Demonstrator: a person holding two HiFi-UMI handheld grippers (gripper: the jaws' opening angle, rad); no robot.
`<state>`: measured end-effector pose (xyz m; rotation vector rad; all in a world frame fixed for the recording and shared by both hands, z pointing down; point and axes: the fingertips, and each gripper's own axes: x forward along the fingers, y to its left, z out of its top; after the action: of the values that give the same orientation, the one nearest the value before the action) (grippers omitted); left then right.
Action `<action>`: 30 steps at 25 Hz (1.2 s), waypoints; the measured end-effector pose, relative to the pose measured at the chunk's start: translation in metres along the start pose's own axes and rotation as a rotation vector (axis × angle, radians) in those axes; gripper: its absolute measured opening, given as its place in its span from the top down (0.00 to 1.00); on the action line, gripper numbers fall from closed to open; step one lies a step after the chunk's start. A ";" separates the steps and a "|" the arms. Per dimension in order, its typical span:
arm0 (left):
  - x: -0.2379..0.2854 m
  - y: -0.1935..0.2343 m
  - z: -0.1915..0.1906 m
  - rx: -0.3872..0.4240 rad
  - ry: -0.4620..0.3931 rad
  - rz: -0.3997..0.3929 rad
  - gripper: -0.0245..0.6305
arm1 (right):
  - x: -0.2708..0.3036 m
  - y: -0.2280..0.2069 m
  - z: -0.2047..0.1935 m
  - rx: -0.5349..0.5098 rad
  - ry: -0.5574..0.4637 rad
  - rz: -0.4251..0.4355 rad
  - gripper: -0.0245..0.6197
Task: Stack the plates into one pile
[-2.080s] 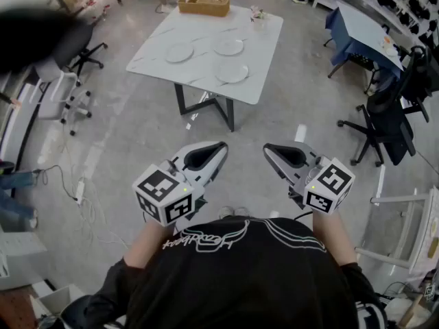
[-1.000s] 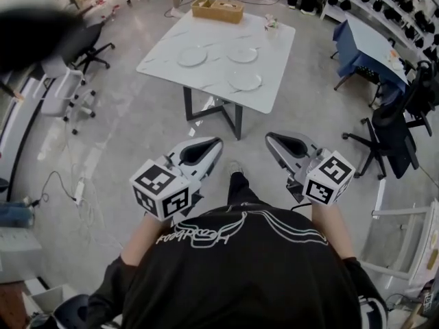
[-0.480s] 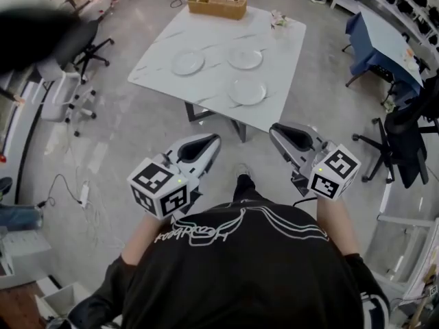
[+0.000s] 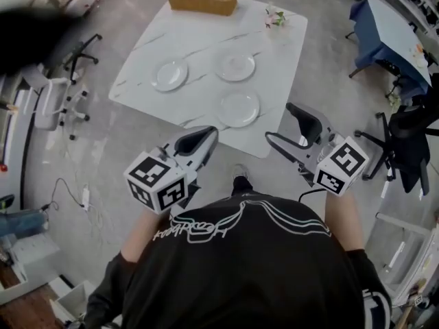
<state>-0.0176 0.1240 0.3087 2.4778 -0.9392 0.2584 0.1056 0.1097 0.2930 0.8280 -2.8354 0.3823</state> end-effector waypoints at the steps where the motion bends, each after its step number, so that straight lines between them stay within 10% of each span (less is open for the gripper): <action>1: 0.007 0.005 0.003 -0.002 0.005 0.004 0.92 | 0.003 -0.010 0.002 -0.009 0.005 -0.002 0.43; 13: 0.073 0.062 0.011 0.019 0.078 0.068 0.92 | 0.031 -0.091 -0.011 -0.040 0.084 0.008 0.41; 30: 0.125 0.147 -0.078 0.043 0.361 0.085 0.92 | 0.096 -0.131 -0.107 0.065 0.305 0.005 0.41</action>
<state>-0.0219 -0.0054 0.4715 2.3216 -0.8898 0.7338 0.1062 -0.0142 0.4420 0.7055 -2.5547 0.5534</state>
